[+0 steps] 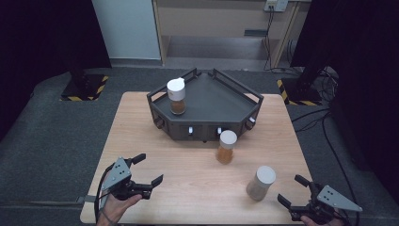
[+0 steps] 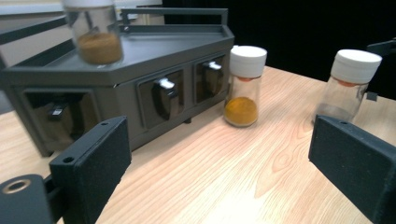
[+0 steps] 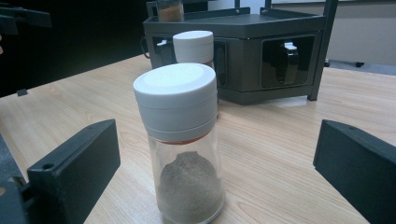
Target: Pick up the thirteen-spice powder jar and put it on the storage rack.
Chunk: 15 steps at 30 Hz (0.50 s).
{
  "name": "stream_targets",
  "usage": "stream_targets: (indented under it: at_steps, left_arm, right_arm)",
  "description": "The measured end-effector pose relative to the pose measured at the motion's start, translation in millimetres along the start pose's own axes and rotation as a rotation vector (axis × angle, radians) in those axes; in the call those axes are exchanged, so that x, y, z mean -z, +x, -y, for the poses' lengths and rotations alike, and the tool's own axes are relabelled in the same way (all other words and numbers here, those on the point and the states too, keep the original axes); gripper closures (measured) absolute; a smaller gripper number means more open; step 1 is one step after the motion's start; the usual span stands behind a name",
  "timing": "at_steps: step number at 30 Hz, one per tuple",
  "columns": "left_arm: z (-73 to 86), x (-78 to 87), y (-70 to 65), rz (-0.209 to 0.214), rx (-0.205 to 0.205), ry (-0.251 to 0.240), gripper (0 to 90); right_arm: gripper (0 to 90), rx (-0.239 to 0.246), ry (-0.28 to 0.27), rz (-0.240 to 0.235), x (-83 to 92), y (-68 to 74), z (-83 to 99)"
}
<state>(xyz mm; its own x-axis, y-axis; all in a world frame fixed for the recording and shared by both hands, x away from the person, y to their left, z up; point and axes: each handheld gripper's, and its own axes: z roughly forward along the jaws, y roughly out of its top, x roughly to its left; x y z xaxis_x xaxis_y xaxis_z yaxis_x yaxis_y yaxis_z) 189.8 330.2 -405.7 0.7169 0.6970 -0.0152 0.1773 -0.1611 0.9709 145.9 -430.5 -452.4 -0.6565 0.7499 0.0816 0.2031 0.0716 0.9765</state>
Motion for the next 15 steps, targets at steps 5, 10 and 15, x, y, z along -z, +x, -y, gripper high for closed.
stream_targets:
  at_steps: [5, 10, 15]
  left_arm:
    - [8.1, 9.5, 2.9, -0.021, 0.018, 0.0, 5.1]
    - [13.7, 16.7, 4.5, -0.042, 0.022, 0.003, 5.1]
    - [19.9, 21.7, 3.3, -0.062, 0.02, 0.037, 5.2]
  right_arm:
    - [1.1, 0.0, 0.0, 0.001, 0.0, 0.2, -0.1]
    - [1.2, 0.0, 0.0, 0.001, 0.2, 0.5, -0.2]
    - [1.2, 0.001, -0.001, 0.003, 0.5, 0.2, 0.1]
